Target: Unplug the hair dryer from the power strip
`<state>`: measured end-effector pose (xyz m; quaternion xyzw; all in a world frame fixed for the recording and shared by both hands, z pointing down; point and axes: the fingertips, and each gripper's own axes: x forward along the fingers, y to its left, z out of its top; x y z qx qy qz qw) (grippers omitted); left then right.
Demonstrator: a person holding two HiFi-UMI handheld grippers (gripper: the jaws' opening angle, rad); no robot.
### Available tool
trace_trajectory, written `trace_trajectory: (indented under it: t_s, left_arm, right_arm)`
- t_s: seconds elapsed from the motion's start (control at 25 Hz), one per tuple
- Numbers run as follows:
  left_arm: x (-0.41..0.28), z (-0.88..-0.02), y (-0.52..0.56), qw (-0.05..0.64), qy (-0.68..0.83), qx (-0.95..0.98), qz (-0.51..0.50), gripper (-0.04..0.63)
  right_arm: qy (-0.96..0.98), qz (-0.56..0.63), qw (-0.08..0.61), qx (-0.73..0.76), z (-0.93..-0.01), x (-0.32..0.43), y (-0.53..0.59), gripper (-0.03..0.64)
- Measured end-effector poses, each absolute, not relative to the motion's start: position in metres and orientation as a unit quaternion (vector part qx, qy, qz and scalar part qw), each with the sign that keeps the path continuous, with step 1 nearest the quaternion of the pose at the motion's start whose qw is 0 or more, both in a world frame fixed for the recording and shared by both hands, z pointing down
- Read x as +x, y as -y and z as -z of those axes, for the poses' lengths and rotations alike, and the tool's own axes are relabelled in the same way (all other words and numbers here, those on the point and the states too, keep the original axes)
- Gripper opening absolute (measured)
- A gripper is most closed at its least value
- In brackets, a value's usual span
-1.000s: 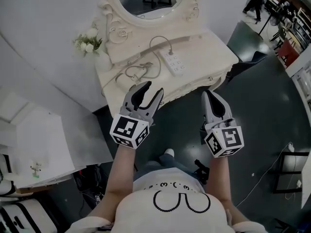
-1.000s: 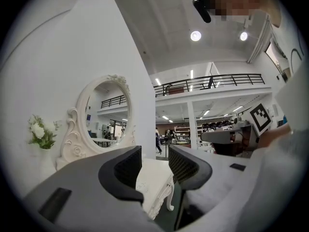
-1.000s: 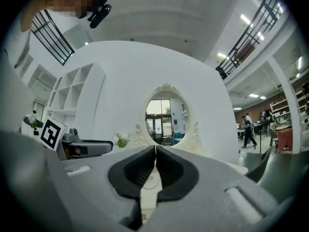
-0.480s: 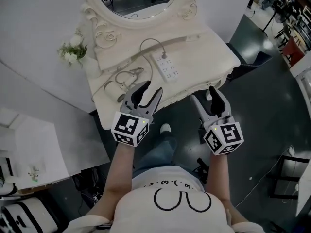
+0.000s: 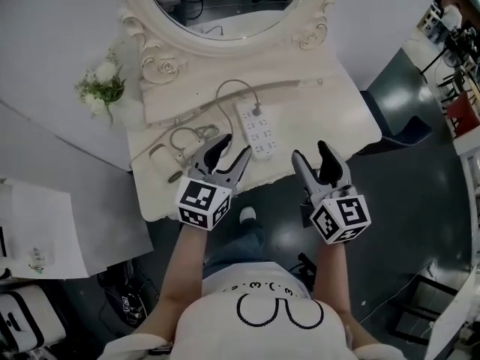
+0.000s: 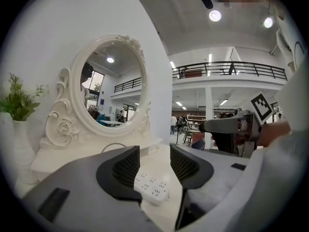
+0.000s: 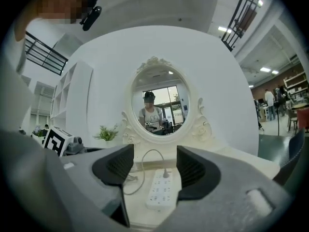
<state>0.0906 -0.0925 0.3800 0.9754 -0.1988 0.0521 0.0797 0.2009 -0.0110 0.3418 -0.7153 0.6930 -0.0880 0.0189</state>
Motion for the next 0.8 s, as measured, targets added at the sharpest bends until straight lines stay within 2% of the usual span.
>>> trace_trajectory:
  t_s: [0.24, 0.44, 0.8]
  left_arm:
    - [0.127, -0.429, 0.130, 0.117, 0.206, 0.966, -0.101, 0.193]
    - [0.148, -0.466, 0.149, 0.144, 0.203, 0.958, -0.141, 0.245]
    - [0.175, -0.517, 0.162, 0.145, 0.192, 0.953, -0.185, 0.247]
  right_arm:
    - [-0.721, 0.118, -0.049, -0.681, -0.374, 0.225, 0.076, 0.278]
    - [-0.731, 0.142, -0.064, -0.665, -0.392, 0.244, 0.110, 0.273]
    - [-0.740, 0.172, -0.086, -0.645, -0.428, 0.257, 0.143, 0.264]
